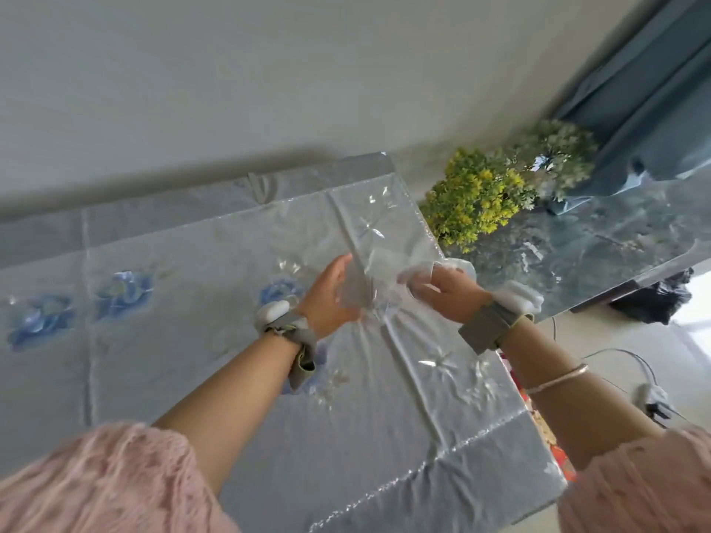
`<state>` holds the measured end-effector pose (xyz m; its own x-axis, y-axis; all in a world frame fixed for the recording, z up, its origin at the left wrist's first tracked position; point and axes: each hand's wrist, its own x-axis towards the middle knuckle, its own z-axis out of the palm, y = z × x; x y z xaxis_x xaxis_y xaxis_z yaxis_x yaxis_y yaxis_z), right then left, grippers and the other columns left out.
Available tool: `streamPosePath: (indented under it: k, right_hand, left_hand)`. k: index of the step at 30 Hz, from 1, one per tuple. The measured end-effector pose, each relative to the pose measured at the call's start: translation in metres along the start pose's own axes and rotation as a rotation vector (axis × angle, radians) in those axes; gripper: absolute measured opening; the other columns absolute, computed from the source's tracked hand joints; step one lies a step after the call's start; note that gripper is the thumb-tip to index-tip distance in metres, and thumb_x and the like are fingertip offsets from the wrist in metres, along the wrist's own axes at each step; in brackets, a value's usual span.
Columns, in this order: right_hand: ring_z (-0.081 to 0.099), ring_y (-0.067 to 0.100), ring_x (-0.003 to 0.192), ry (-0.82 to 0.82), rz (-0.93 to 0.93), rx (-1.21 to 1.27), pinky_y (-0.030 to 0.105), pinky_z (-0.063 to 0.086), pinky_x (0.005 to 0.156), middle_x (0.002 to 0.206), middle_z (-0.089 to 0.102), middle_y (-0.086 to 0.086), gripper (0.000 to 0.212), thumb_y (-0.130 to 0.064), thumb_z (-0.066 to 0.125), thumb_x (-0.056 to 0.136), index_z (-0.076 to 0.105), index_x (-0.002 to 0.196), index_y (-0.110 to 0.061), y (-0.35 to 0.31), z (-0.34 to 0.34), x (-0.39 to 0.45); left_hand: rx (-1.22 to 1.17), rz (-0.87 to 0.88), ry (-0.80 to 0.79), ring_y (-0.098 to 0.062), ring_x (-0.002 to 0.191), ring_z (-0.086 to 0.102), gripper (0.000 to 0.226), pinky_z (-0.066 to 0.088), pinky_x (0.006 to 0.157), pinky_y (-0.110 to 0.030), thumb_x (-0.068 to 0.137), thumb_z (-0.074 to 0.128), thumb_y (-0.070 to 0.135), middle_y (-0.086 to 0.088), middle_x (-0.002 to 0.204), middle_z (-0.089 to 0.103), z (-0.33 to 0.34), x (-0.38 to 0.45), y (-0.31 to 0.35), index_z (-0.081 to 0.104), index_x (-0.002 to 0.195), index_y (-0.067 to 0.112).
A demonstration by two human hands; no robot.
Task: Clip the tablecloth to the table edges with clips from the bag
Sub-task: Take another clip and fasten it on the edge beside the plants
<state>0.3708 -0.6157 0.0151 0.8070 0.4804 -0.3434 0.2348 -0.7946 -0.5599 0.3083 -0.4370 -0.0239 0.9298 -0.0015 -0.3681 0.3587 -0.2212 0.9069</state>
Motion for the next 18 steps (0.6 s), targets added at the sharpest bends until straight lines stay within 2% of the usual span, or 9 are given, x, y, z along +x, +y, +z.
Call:
streamPosePath:
  k: [1,3,5,7,9,11,13,16,18]
  right_hand:
    - [0.056,0.03,0.102,-0.022,0.044,-0.046,0.042,0.037,0.099,0.11,0.064,0.022,0.028,-0.015,0.044,0.092,0.064,0.098,0.003,0.007,-0.002,0.006]
    - [0.054,0.033,0.106,-0.07,0.07,-0.031,0.039,0.036,0.097,0.109,0.063,0.024,0.032,-0.015,0.042,0.093,0.062,0.099,0.009,0.024,-0.014,0.012]
    - [0.054,0.03,0.098,-0.111,-0.004,-0.001,0.026,0.035,0.083,0.097,0.064,0.018,0.027,-0.015,0.048,0.091,0.062,0.099,0.008,0.034,-0.02,0.015]
    - [0.053,0.022,0.098,-0.117,-0.069,-0.002,0.019,0.033,0.08,0.098,0.061,0.008,0.026,-0.016,0.059,0.085,0.063,0.104,0.0,0.039,-0.022,0.017]
    - [0.047,0.023,0.12,-0.133,-0.104,0.015,0.025,0.032,0.1,0.127,0.054,0.01,0.045,-0.018,0.068,0.078,0.055,0.12,-0.006,0.043,-0.022,0.02]
    - [0.035,0.02,0.132,-0.208,-0.061,0.032,0.027,0.026,0.108,0.142,0.04,0.007,0.062,-0.019,0.071,0.075,0.043,0.131,-0.015,0.044,-0.017,0.021]
    - [0.034,0.019,0.133,-0.29,-0.043,0.03,0.026,0.025,0.111,0.142,0.041,0.006,0.068,-0.019,0.071,0.075,0.038,0.134,-0.018,0.046,-0.018,0.024]
    - [0.045,0.014,0.123,-0.382,-0.017,0.089,0.017,0.032,0.107,0.133,0.049,0.004,0.057,-0.009,0.068,0.077,0.044,0.13,-0.01,0.047,-0.025,0.028]
    - [0.055,0.001,0.109,-0.435,0.017,0.107,0.024,0.033,0.109,0.132,0.05,0.016,0.042,-0.002,0.056,0.085,0.046,0.125,0.005,0.046,-0.026,0.035]
  left_hand:
    - [0.015,-0.057,0.063,-0.031,0.137,0.03,0.072,0.033,0.108,-0.038,0.08,0.055,-0.012,-0.018,0.148,0.028,0.001,0.007,-0.005,0.02,0.141,0.007]
    - [0.062,-0.2,0.196,-0.032,0.119,0.051,0.059,0.045,0.095,-0.036,0.085,0.054,0.0,-0.019,0.133,0.046,0.011,0.023,-0.009,0.028,0.138,0.006]
    - [-0.049,-0.288,0.14,-0.017,0.073,0.066,0.049,0.052,0.06,-0.025,0.089,0.05,0.004,-0.016,0.1,0.057,0.02,0.034,-0.007,0.031,0.134,0.001]
    - [-0.102,-0.324,0.107,-0.008,0.045,0.057,0.043,0.04,0.036,-0.015,0.091,0.048,0.006,-0.006,0.074,0.052,0.028,0.044,-0.007,0.033,0.13,0.002]
    - [-0.066,-0.331,0.137,-0.013,0.05,0.05,0.031,0.038,0.039,-0.018,0.09,0.05,0.015,-0.001,0.066,0.051,0.036,0.054,-0.002,0.041,0.12,0.012]
    - [-0.072,-0.346,0.147,-0.015,0.055,0.049,0.006,0.039,0.045,-0.023,0.09,0.05,0.021,-0.002,0.064,0.053,0.041,0.059,0.002,0.05,0.092,0.016]
    - [-0.074,-0.378,0.142,-0.02,0.059,0.052,0.023,0.038,0.05,-0.026,0.09,0.05,0.025,-0.003,0.065,0.056,0.043,0.068,0.003,0.053,0.069,0.017]
    - [0.055,-0.348,0.111,-0.02,0.067,0.051,0.022,0.04,0.06,-0.028,0.088,0.054,0.024,-0.004,0.068,0.058,0.039,0.072,0.003,0.064,0.079,0.007]
    - [0.077,-0.314,0.101,-0.012,0.06,0.051,0.015,0.041,0.053,-0.015,0.087,0.057,0.018,0.002,0.061,0.059,0.038,0.071,0.005,0.066,0.09,0.006]
